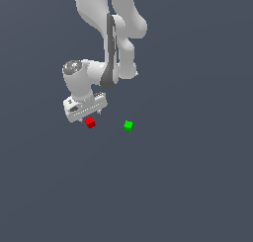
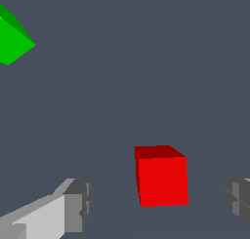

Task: Stack the red cube on top of the green cube.

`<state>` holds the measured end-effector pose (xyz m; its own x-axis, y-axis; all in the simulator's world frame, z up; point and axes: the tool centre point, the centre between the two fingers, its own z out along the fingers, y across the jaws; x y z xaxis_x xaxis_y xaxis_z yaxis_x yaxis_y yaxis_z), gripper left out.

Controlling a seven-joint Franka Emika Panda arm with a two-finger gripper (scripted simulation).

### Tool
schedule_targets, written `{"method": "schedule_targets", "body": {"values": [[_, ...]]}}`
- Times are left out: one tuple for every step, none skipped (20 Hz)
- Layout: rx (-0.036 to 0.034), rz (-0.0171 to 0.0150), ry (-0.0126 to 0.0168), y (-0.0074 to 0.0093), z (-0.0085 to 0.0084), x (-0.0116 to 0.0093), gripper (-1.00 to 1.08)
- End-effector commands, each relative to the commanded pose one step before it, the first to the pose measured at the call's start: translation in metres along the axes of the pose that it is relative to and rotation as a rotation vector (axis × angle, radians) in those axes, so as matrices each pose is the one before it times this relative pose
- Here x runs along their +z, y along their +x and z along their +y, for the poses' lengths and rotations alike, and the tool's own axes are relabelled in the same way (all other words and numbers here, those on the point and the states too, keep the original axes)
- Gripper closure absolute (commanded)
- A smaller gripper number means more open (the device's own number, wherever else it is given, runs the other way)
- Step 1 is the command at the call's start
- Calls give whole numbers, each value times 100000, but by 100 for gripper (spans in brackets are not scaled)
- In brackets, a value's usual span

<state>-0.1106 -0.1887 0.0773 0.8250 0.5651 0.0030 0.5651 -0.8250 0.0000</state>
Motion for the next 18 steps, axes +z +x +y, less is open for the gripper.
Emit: {"method": "schedule_targets", "body": {"values": [[-2219, -114, 9, -508, 498, 335, -92], [-616, -44, 8, -158, 154, 102, -92], [-529, -38, 6, -136, 135, 88, -92], [-446, -32, 5, -110, 115, 74, -92], [-358, -27, 2, -88, 96, 59, -92], [-275, -21, 0, -62, 76, 44, -92], [-182, -15, -2, -40, 59, 29, -92], [-97, -10, -4, -15, 40, 15, -92], [0, 0, 0, 5, 24, 2, -92], [0, 0, 0, 61, -16, -9, -92], [67, -3, -15, 0, 5, -11, -92], [117, -13, 19, -45, -10, 6, -92], [0, 0, 0, 0, 0, 30, -92], [0, 0, 0, -1, -1, 88, -92], [0, 0, 0, -3, -3, 147, -92], [0, 0, 0, -4, -4, 205, -92], [0, 0, 0, -5, -5, 263, -92], [0, 0, 0, -6, -7, 320, -92]]}}
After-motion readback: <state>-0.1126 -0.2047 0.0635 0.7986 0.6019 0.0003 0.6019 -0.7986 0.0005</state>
